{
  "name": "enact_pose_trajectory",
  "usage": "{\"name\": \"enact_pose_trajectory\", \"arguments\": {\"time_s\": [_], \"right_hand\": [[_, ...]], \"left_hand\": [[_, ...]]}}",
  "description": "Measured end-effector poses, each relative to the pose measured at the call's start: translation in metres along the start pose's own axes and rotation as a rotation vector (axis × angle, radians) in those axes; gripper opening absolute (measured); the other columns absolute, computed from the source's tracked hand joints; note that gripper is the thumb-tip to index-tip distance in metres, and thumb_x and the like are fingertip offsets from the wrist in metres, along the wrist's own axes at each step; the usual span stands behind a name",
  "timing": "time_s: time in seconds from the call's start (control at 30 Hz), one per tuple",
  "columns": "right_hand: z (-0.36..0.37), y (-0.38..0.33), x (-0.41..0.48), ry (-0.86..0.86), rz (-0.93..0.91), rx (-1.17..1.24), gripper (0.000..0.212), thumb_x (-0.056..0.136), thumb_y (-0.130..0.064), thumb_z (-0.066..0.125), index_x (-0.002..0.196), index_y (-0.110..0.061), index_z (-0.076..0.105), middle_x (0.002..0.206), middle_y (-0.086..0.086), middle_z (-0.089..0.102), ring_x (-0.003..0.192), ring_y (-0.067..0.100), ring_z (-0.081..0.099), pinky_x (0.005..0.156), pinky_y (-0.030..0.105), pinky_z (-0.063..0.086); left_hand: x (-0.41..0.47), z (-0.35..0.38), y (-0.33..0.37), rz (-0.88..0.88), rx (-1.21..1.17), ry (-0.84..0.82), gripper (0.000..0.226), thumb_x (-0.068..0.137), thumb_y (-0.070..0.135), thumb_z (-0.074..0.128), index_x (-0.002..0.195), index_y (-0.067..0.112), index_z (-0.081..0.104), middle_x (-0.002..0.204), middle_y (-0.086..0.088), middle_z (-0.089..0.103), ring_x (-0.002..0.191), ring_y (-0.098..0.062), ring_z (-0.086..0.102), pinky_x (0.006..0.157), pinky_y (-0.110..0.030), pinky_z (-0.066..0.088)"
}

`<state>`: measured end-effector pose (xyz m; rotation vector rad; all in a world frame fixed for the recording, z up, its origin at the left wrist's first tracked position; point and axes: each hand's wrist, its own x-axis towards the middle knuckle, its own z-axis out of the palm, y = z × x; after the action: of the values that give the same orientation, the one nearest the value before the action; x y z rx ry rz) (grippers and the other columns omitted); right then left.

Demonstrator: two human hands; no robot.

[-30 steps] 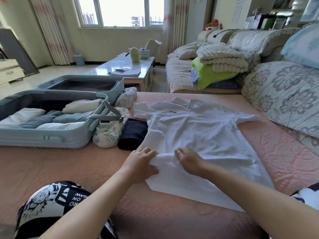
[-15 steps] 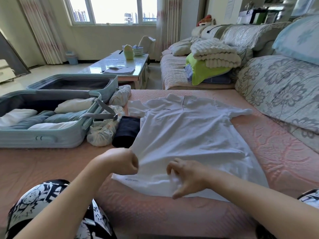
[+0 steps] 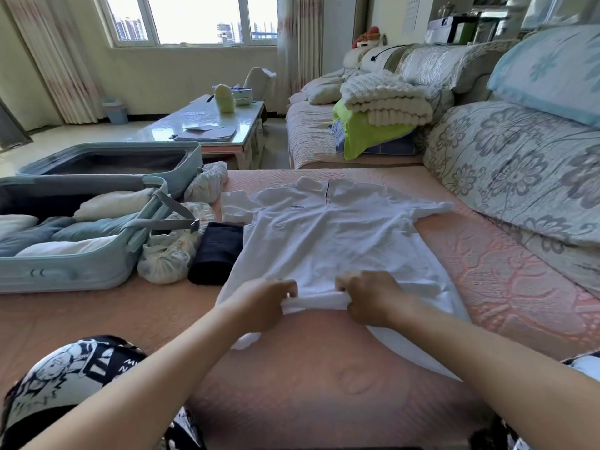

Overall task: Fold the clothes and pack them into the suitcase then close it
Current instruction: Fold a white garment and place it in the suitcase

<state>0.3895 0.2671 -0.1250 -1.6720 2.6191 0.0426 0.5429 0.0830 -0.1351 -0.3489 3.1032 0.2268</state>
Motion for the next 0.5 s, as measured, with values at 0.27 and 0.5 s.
{"name": "enact_pose_trajectory", "arguments": {"time_s": [0.27,0.5], "right_hand": [[-0.065,0.074,0.058,-0.181,0.410,-0.319,0.007,0.091,-0.015,0.051,0.094,-0.019,0.056,0.086,0.001,0.051,0.085,0.025,0.057,0.070,0.032,0.045],[-0.078,0.143,0.133,-0.102,0.661,0.628,0.018,0.093,-0.013,0.061,0.104,0.001,0.067,0.064,0.013,0.072,0.062,0.026,0.071,0.046,0.023,0.047]], "left_hand": [[0.084,-0.063,-0.038,0.047,0.058,0.200,0.030,0.092,0.007,0.054,0.115,0.028,0.055,0.108,0.008,0.054,0.086,-0.010,0.046,0.061,-0.013,0.032],[0.188,-0.082,-0.068,-0.171,0.144,0.152,0.016,0.091,0.011,0.057,0.094,0.025,0.064,0.102,0.001,0.061,0.093,-0.022,0.059,0.064,-0.026,0.036]]}}
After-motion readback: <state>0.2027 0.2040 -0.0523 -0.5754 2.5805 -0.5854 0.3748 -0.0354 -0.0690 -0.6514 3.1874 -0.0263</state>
